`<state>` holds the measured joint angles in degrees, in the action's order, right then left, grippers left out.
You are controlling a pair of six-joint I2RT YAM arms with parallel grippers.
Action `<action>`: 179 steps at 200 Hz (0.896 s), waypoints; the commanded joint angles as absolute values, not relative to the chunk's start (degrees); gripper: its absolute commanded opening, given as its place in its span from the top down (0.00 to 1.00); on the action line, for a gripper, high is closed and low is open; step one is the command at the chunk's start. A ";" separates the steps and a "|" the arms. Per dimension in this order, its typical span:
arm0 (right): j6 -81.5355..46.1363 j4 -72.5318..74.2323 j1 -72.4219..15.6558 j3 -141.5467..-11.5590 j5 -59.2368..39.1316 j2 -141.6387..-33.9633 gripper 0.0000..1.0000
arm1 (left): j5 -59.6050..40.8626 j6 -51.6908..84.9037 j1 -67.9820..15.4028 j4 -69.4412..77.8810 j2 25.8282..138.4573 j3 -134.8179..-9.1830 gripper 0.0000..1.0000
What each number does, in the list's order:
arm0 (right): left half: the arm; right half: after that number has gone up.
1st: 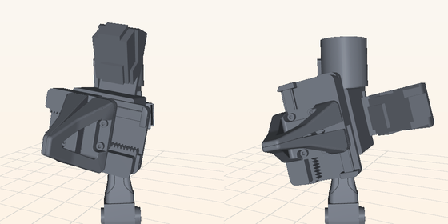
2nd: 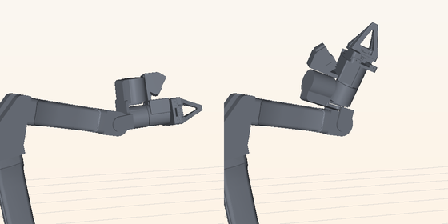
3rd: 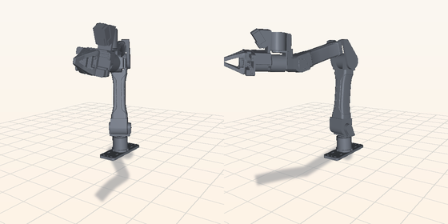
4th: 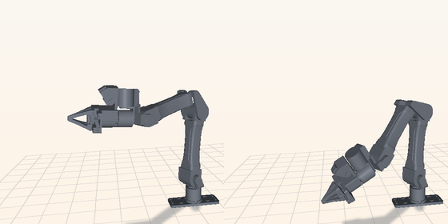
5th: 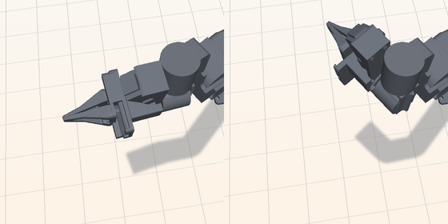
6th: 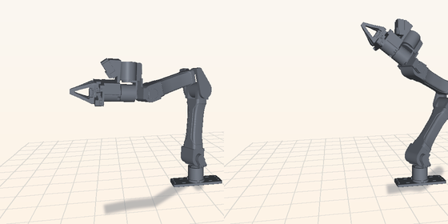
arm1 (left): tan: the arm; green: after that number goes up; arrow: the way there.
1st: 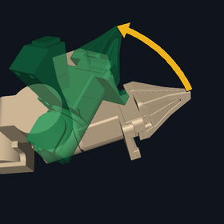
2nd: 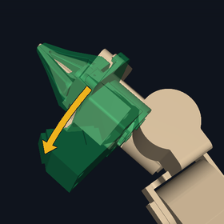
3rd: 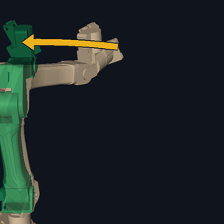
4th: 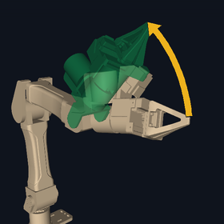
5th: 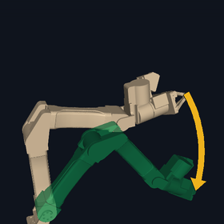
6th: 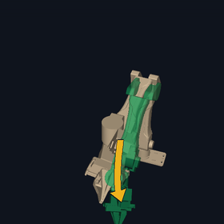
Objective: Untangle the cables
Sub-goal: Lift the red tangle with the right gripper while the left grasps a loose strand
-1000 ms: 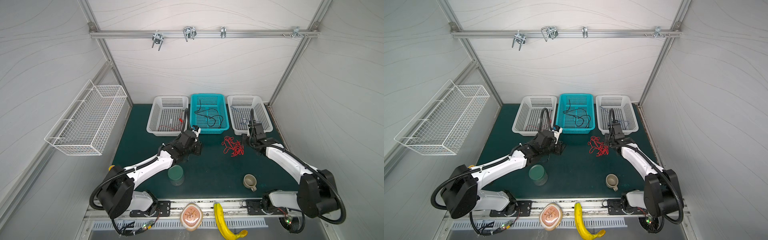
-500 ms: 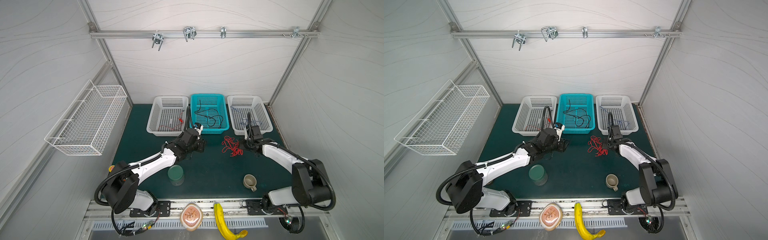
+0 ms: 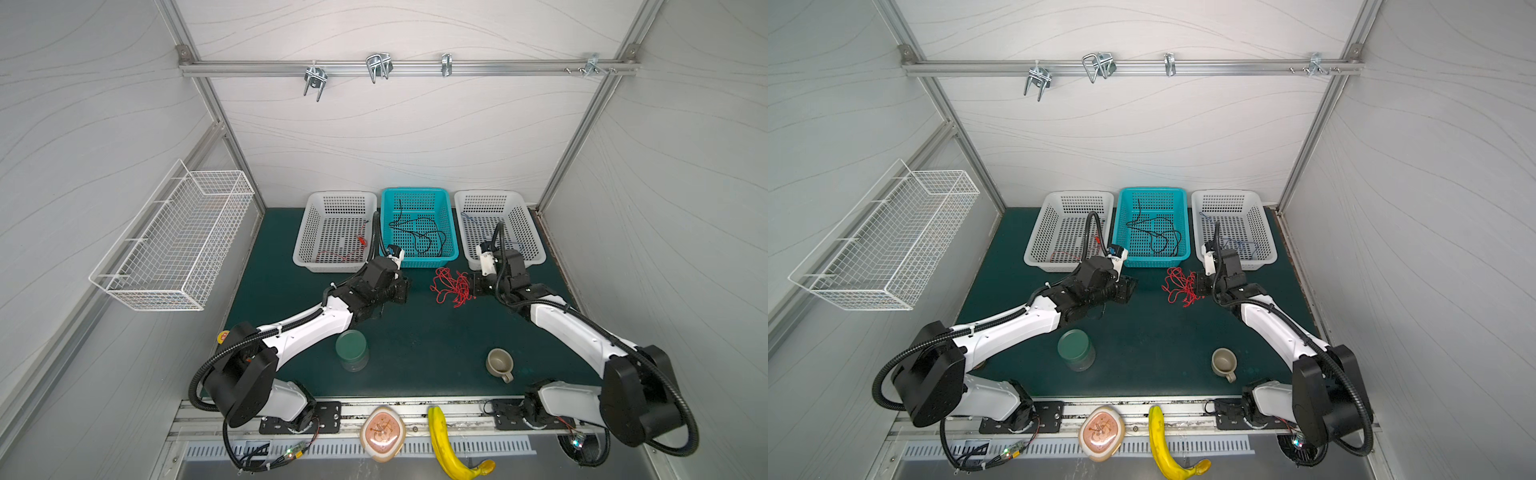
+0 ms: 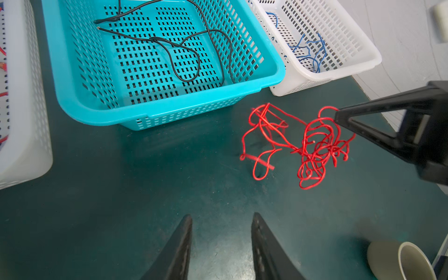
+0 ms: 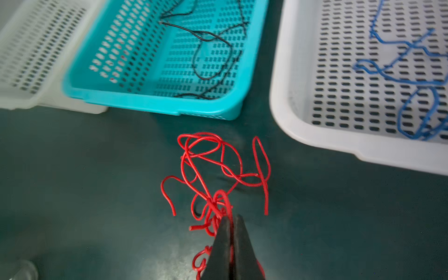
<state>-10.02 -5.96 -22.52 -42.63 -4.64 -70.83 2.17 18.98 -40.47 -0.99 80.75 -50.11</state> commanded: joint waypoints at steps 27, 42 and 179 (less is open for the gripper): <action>-4.16 -1.16 -26.02 -42.83 -7.82 -66.90 1.00 | 3.18 18.20 -40.65 0.38 81.65 -52.30 0.58; -4.61 -0.84 -26.09 -43.45 -7.69 -66.37 1.00 | 2.49 17.97 -40.69 0.35 81.65 -52.29 0.58; -6.25 -0.70 -26.41 -44.79 -12.85 -61.09 1.00 | -3.68 17.72 -40.64 7.22 82.51 -50.44 0.58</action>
<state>-6.17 -2.33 -26.02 -43.27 -10.44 -62.70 -0.56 18.02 -40.47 1.17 82.78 -50.11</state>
